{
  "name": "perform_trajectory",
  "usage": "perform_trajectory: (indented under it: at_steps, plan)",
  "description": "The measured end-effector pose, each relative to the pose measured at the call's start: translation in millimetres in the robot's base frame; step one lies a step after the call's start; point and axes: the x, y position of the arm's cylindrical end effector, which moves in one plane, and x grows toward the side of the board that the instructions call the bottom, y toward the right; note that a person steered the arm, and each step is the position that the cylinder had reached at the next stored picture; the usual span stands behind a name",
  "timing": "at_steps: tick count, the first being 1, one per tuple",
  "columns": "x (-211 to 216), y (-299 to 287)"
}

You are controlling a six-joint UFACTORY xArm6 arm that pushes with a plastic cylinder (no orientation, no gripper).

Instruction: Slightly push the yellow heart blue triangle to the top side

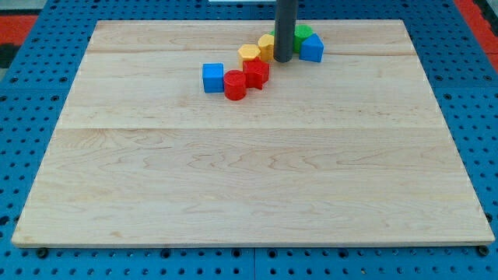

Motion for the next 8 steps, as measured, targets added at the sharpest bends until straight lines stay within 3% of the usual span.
perform_trajectory:
  at_steps: [2, 4, 6, 7, 8]
  plan:
    - [-6.2, 77.7]
    - [-20.9, 70.9]
    - [-6.3, 31.1]
    - [6.9, 52.4]
    - [7.0, 169.7]
